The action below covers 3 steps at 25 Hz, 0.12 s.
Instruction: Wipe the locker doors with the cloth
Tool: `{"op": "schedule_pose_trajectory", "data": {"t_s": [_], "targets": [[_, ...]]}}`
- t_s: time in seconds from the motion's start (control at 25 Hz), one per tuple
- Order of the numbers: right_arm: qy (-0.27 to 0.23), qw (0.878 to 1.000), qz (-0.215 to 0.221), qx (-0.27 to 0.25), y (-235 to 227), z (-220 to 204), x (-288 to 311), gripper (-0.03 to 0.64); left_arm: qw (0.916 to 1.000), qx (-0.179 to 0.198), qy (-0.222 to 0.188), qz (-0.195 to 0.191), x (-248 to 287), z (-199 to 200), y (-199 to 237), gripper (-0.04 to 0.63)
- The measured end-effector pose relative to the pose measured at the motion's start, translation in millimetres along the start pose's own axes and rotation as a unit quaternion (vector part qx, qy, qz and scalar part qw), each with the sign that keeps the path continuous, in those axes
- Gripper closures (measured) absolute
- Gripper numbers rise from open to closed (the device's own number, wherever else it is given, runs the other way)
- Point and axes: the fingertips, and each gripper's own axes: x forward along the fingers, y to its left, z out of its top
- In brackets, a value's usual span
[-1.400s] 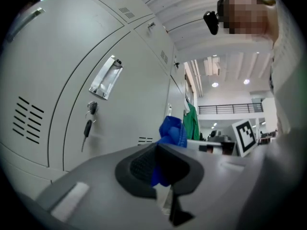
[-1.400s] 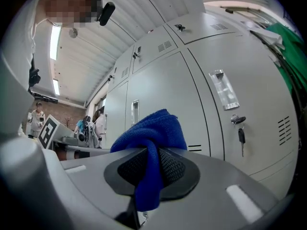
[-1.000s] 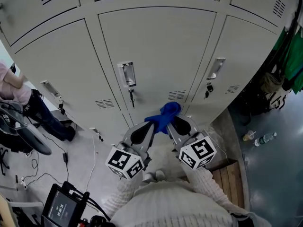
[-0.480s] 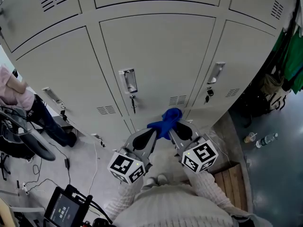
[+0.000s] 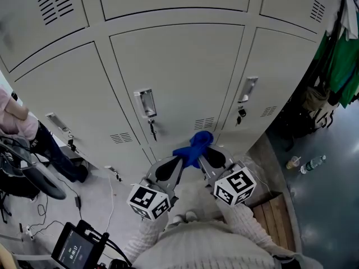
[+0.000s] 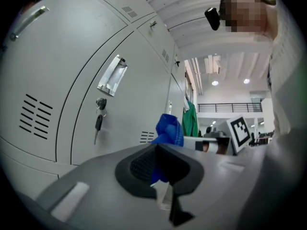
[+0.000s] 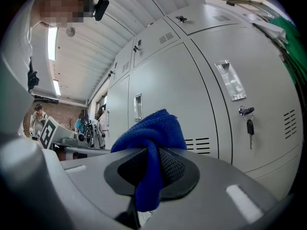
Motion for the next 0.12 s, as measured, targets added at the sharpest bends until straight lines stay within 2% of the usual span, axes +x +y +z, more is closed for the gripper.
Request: {"op": "schedule_pose_trajectory", "data": {"t_s": [0.12], "targets": [[0.006, 1.000, 0.002, 0.002, 2.2, -3.0, 0.3, 0.563, 0.9999, -0.011, 0.004, 0.001, -0.6, -3.3, 2.1, 0.589]]}}
